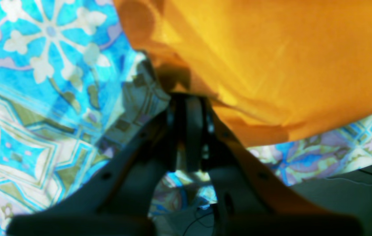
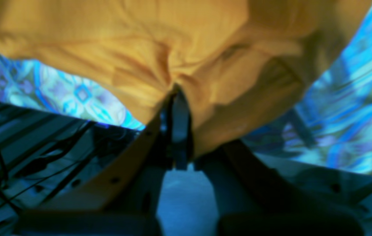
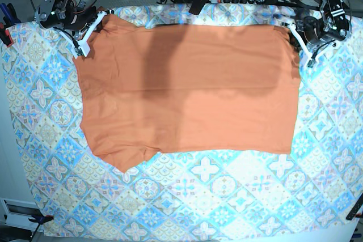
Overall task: Fold the T-shirt properly
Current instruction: 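Lift the shoulder edges and pull them apart to stretch the shirt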
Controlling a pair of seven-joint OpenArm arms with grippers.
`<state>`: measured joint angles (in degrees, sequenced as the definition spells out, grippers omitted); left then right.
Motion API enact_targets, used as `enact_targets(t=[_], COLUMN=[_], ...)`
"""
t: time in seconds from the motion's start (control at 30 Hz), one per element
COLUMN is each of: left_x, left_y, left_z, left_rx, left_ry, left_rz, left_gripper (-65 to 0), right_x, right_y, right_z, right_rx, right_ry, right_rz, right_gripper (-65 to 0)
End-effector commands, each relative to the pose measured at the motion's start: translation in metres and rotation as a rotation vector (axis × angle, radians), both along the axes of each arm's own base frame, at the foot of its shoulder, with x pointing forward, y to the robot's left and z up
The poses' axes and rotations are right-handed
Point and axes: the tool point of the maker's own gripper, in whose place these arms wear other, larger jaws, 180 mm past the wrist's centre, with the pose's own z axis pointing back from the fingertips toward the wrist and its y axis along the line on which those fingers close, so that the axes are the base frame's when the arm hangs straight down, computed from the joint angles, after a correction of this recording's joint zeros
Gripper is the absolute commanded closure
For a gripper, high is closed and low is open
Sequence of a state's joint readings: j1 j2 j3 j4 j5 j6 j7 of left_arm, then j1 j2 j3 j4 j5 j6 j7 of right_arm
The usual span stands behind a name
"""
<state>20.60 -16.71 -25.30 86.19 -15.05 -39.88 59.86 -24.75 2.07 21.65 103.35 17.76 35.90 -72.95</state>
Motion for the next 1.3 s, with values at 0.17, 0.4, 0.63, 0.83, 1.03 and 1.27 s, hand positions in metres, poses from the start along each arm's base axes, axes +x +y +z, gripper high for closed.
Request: enact_targets(t=[0.17,0.4,0.63,0.83,1.03,1.27], left_x=[-0.018,-0.013,0.002,0.004,0.005,0.008], left_y=[0.005,-0.003,-0.026,-0.029,0.004,0.013], left_z=[-0.003,-0.001,0.031,0.043,0.054,0.052], left_rx=[0.022,-0.030,-0.110,-0.089,-0.038,-0.024], left_ry=[0.053,0.029,-0.081,-0.103,-0.137,-0.112], left_rz=[-0.005,0.010,-0.021,-0.046,0.043,0.061], left_gripper=[-1.6,-1.6,0.0,0.0,0.0,0.0], right_x=[-0.001,-0.002,-0.001,0.000,0.001,0.011], right_y=[-0.018,-0.020,-0.020,-0.020,-0.022,-0.027], right_z=[0.004,0.004,0.004,0.005,0.005,0.012], right_rx=[-0.101,-0.116,-0.115,-0.115,-0.120,-0.142], right_ry=[0.012,0.015,0.012,0.009,0.005,-0.042], right_rz=[0.024,0.027,0.026,0.026,0.028,0.040], right_gripper=[-0.2,-0.2,-0.2,-0.1,-0.1,-0.1])
